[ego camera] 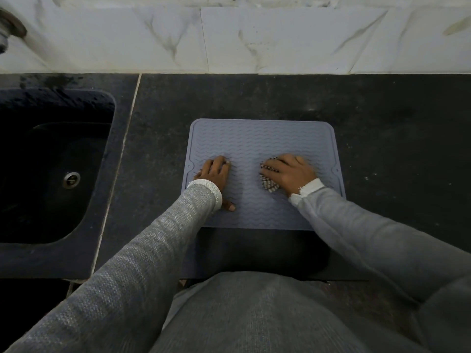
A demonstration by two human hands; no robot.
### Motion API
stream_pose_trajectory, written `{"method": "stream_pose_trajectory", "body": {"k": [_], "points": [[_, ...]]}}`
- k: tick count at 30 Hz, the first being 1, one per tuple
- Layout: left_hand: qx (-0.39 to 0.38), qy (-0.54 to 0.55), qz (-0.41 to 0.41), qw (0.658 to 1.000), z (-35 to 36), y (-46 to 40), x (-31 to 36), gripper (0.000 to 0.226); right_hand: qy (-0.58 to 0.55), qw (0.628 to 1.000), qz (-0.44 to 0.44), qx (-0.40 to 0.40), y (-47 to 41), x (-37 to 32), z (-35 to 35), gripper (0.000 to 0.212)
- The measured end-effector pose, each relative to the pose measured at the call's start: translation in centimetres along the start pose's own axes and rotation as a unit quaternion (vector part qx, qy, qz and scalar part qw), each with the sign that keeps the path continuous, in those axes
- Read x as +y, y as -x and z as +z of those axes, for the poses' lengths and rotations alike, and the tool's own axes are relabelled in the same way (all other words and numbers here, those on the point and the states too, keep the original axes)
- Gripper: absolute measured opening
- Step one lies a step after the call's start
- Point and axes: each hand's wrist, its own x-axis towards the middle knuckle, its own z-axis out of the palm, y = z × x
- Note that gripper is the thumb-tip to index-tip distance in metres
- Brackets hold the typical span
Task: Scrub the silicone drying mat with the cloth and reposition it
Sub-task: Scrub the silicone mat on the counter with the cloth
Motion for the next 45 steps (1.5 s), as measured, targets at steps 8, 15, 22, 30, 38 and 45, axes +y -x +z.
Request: {"method": "stream_pose_trajectory", "body": {"k": [8, 15, 22, 30, 38, 45], "points": [[0.000, -0.004, -0.005, 1.000, -0.2, 0.2, 0.2, 0.128, 0.031, 0.999, -0.011, -0.037, -0.1, -0.9, 0.9, 0.041], [-0.018, -0.013, -0.016, 1.000, -0.8, 0.5, 0.7, 0.127, -0.010, 0.994, 0.067, -0.083, 2.1, 1.5, -0.1, 0.044], [-0.025, -0.027, -0.015, 0.999, -1.0, 0.5, 0.9, 0.127, 0.040, 0.996, -0.033, -0.070, -1.2, -1.8, 0.4, 0.036], [-0.024, -0.023, -0.016, 0.999, -1.0, 0.6, 0.9, 0.126, 0.067, 0.994, -0.002, -0.086, 3.6, 2.7, -0.2, 0.045], [-0.015, -0.020, -0.021, 0.999, -0.7, 0.3, 0.7, 0.127, 0.050, 0.995, -0.049, -0.067, -0.2, 0.2, 0.1, 0.030], [-0.024, -0.012, -0.015, 1.000, -0.8, 0.1, 0.6, 0.126, 0.062, 0.993, 0.018, -0.094, 4.6, 4.1, 0.6, 0.058]]}}
